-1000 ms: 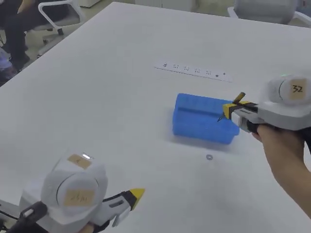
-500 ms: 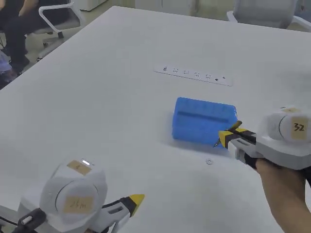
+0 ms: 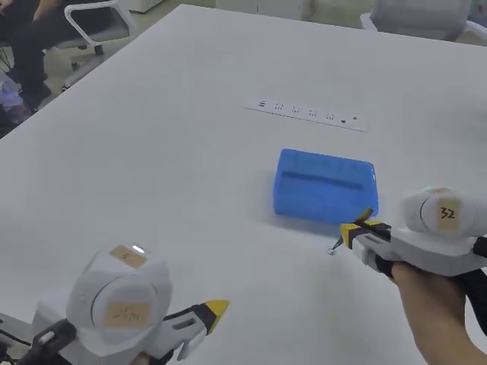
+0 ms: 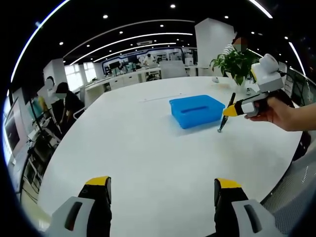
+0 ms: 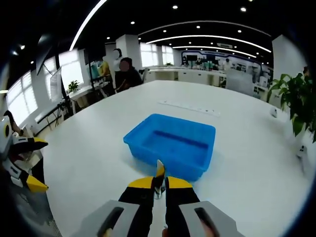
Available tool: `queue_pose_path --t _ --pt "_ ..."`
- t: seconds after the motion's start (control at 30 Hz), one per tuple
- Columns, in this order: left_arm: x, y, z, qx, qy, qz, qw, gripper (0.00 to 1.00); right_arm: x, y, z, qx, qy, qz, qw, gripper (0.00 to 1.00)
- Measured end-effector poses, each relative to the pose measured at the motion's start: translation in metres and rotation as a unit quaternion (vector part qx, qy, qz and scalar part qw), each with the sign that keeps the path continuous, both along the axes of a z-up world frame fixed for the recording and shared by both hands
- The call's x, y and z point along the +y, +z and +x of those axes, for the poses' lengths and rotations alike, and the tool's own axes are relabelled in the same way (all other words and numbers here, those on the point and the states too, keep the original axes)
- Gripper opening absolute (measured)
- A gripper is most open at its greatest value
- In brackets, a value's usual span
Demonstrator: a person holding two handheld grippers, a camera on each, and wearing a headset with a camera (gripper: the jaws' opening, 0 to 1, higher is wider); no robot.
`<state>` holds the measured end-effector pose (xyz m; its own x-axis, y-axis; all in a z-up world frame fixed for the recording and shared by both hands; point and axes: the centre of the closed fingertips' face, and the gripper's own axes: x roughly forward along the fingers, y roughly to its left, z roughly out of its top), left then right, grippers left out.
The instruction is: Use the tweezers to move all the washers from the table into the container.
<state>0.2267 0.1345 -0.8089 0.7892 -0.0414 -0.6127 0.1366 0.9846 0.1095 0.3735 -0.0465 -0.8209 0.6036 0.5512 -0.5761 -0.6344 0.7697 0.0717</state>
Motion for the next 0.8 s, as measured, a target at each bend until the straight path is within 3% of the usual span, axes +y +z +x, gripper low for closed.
queue_pose_path --t 0.57,0.8 --pt "-0.0009 0.0022 -0.0024 -0.002 -0.002 -0.002 1.0000 0.88 -0.0008 -0.0030 -0.0006 -0.010 -0.003 -0.012 0.9999 0.04" --pt "0.0003 0.0022 -0.0032 -0.001 -0.001 -0.001 1.0000 0.88 0.0004 -0.0022 0.0022 0.004 -0.007 -0.012 0.9999 0.03"
